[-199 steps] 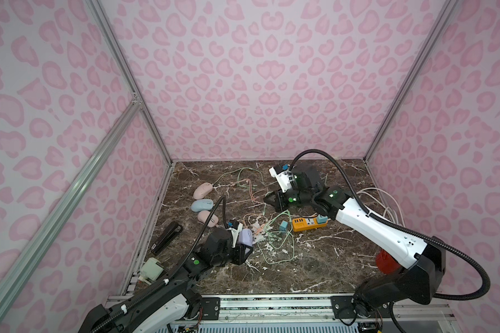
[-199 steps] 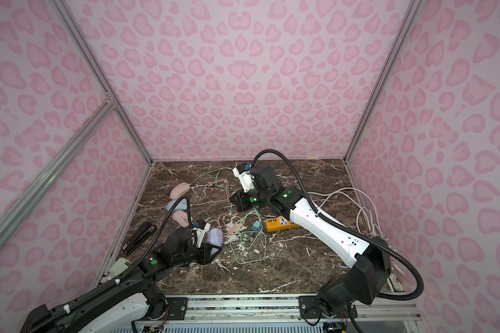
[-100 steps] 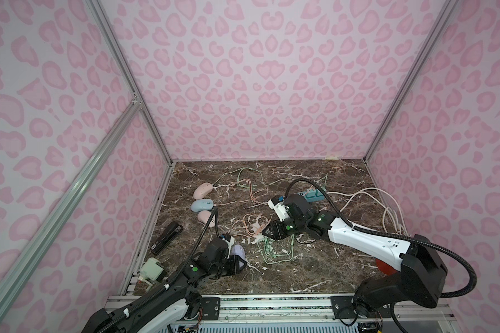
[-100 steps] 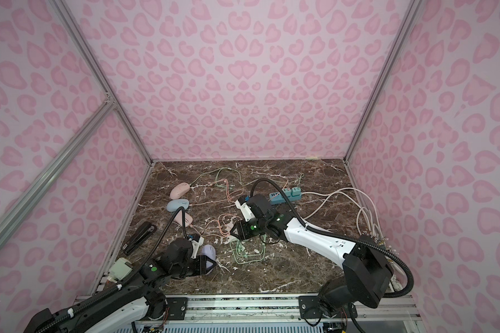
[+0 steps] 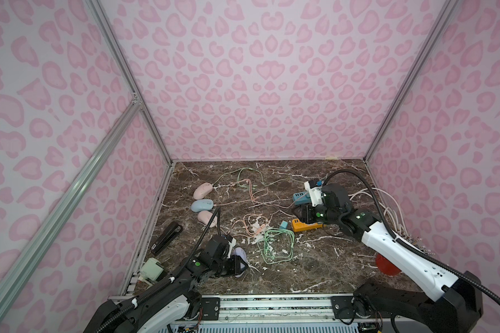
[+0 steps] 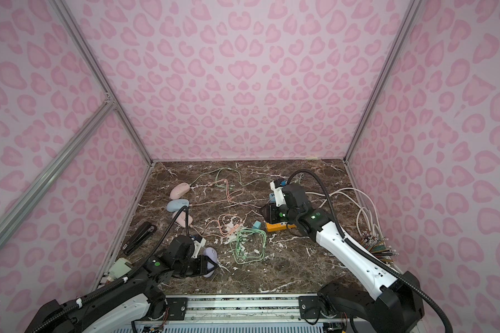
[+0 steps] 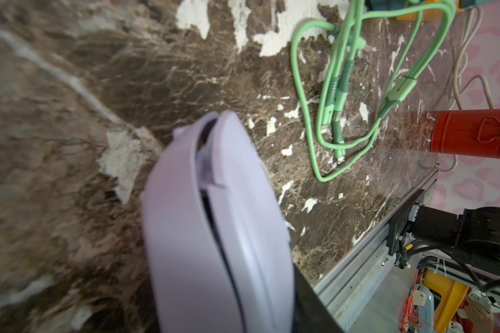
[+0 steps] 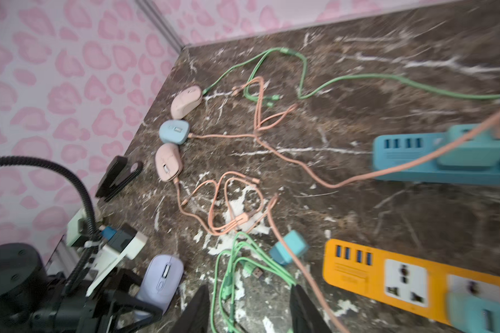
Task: Unplug the wireless mouse
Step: Place the mouse at the center of the board, then remove the plug from the socket.
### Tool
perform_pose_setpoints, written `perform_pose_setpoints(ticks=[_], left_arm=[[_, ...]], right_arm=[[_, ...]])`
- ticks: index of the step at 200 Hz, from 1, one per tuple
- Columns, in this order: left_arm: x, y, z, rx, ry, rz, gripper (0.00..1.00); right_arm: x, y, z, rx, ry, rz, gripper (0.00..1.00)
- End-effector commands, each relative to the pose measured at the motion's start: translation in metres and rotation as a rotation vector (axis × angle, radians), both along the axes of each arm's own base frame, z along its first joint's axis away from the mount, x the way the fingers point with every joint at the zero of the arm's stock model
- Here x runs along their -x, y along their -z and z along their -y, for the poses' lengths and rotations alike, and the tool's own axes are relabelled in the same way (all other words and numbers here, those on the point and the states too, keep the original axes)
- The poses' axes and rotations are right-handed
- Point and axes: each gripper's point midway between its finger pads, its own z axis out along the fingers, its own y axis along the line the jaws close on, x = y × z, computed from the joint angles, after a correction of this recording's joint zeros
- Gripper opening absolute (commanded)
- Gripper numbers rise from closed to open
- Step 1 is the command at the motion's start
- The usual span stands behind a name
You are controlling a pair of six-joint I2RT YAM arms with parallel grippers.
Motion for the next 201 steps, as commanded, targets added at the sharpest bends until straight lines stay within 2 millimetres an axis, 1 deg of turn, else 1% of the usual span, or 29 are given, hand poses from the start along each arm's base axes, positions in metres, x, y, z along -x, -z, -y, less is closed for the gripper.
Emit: perform_pose_setpoints(ticks=[1, 11, 13, 15, 21, 29, 43, 57, 68, 70, 74, 83, 89, 99, 116, 130, 142, 165, 185, 201], left_arm=[[0.001, -0.004, -0.008, -0.048, 0.007, 0.012, 0.81], [0.0, -0.005, -0.014, -0.074, -0.021, 0.013, 0.94], [0.0, -0.005, -0.015, -0.076, -0.029, 0.013, 0.98], [0.0, -0.005, -0.016, -0.079, -0.037, 0.013, 1.0], [-0.001, -0.005, -0.02, -0.094, -0.063, 0.009, 1.0], [-0.002, -0.006, -0.027, -0.124, -0.095, 0.005, 1.0], [-0.005, -0.013, -0.039, -0.179, -0.144, 0.012, 1.0], [-0.012, -0.031, -0.046, -0.215, -0.166, 0.059, 0.99], [-0.022, -0.052, -0.044, -0.212, -0.142, 0.138, 1.0], [-0.024, -0.057, -0.041, -0.205, -0.131, 0.157, 1.0], [-0.028, -0.066, -0.035, -0.187, -0.096, 0.194, 0.97], [-0.036, -0.086, -0.015, -0.142, 0.0, 0.273, 0.9], [-0.041, -0.095, -0.006, -0.15, 0.051, 0.301, 0.86], [-0.05, -0.107, 0.011, -0.178, 0.13, 0.333, 0.8], [-0.064, -0.118, 0.05, -0.214, 0.264, 0.39, 0.7], [-0.075, -0.115, 0.086, -0.2, 0.345, 0.414, 0.64], [-0.085, -0.106, 0.112, -0.177, 0.388, 0.418, 0.58], [-0.102, -0.087, 0.153, -0.143, 0.468, 0.396, 0.47], [-0.117, -0.081, 0.178, -0.151, 0.507, 0.403, 0.47], [-0.13, -0.078, 0.193, -0.164, 0.519, 0.416, 0.5]], right_arm=[[-0.006, 0.007, 0.06, 0.209, 0.192, 0.023, 0.53], [-0.005, 0.009, 0.083, 0.267, 0.279, 0.024, 0.58], [-0.005, 0.009, 0.087, 0.271, 0.292, 0.024, 0.59], [-0.004, 0.009, 0.09, 0.274, 0.302, 0.023, 0.59], [-0.001, 0.012, 0.097, 0.277, 0.323, 0.014, 0.62], [0.004, 0.015, 0.102, 0.264, 0.342, 0.0, 0.63], [0.013, 0.024, 0.105, 0.24, 0.35, -0.025, 0.62], [0.021, 0.039, 0.108, 0.227, 0.366, -0.056, 0.59], [0.026, 0.057, 0.11, 0.222, 0.381, -0.087, 0.57], [0.027, 0.06, 0.109, 0.222, 0.381, -0.092, 0.57], [0.027, 0.064, 0.109, 0.222, 0.38, -0.097, 0.56], [0.023, 0.062, 0.107, 0.224, 0.386, -0.1, 0.56], [0.019, 0.061, 0.107, 0.217, 0.399, -0.093, 0.56], [0.012, 0.059, 0.106, 0.203, 0.409, -0.075, 0.57], [0.001, 0.068, 0.106, 0.209, 0.409, -0.075, 0.58], [-0.009, 0.08, 0.108, 0.257, 0.402, -0.072, 0.6], [-0.018, 0.092, 0.11, 0.305, 0.406, -0.077, 0.61], [-0.032, 0.112, 0.12, 0.4, 0.427, -0.106, 0.62], [-0.039, 0.126, 0.121, 0.443, 0.409, -0.127, 0.62], [-0.042, 0.131, 0.119, 0.437, 0.4, -0.136, 0.6]])
